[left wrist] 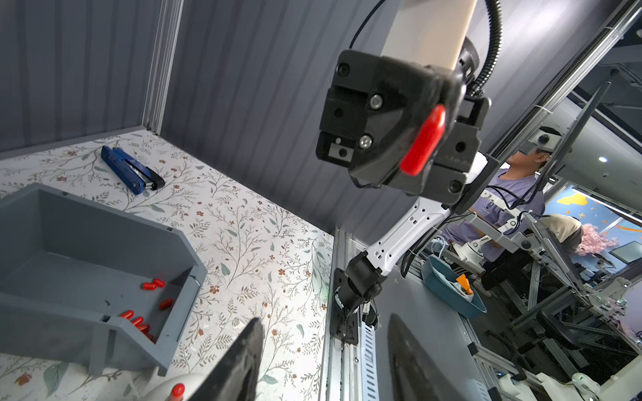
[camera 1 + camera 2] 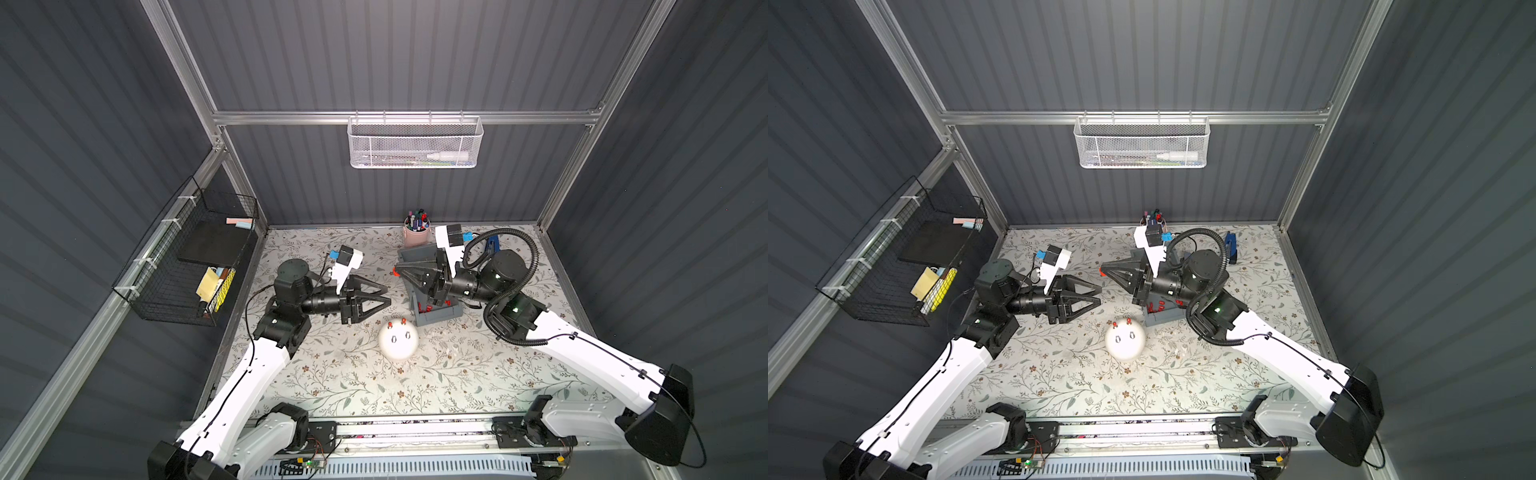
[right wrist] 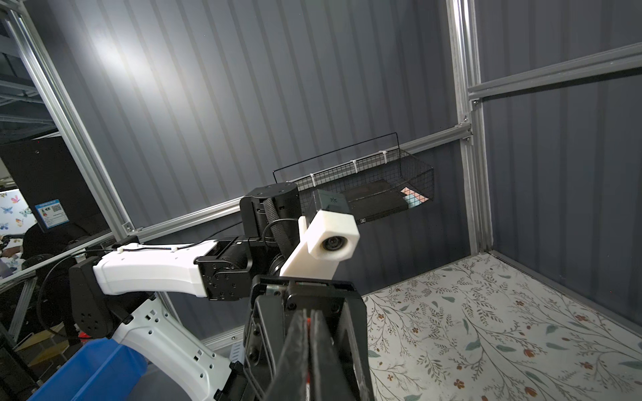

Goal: Cover the protruding screws with screw protection sleeves
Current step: Pick up the screw protection sleeve from the storage box.

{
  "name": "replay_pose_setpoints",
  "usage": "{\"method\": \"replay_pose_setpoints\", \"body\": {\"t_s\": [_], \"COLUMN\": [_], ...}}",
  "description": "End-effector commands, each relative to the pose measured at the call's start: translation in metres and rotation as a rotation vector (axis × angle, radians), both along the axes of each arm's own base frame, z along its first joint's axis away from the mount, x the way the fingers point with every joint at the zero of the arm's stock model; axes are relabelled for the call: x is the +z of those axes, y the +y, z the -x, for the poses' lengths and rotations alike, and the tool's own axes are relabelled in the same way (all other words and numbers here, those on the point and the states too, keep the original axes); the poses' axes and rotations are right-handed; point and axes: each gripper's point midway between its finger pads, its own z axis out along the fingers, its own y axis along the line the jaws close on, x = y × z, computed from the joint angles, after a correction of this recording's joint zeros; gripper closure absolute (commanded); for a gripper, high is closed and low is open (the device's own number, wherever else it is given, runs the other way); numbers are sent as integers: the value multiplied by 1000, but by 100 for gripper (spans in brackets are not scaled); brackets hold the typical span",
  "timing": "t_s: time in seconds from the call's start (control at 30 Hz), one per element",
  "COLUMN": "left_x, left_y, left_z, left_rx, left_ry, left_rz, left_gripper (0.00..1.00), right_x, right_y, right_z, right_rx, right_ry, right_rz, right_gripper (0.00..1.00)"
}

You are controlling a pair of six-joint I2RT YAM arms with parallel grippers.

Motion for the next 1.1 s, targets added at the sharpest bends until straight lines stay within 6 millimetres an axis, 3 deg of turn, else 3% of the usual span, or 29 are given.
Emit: {"method": "replay_pose_setpoints", "body": {"t_s": [0.0,0.27,0.57,0.7,0.8,0.9,1.07], "left_x": [14,26,51,56,54,54,54], "left_y": [5,10,8,9,8,8,8], "left_z": [1,4,13,15,13,12,11], "left_rx": [34,70,10,2,3,8,6], "left_ry": [-55,-104,-123,-131,-120,-114,-117], "left_rz": [47,82,138,151,149,150,151], "left_gripper": [45,54,53,64,66,78,89], "right_x": [9,3,-4,-8,-8,-8,-10], "right_y": [-1,9,18,22,23,24,23], "right_z": [14,22,25,24,25,26,25], "right_rx": [64,147,164,164,167,170,156], "right_ry": [-15,2,5,9,9,6,5], "right_rz": [-31,-19,0,6,5,5,5], "right_gripper": [100,100,100,100,100,100,100]}}
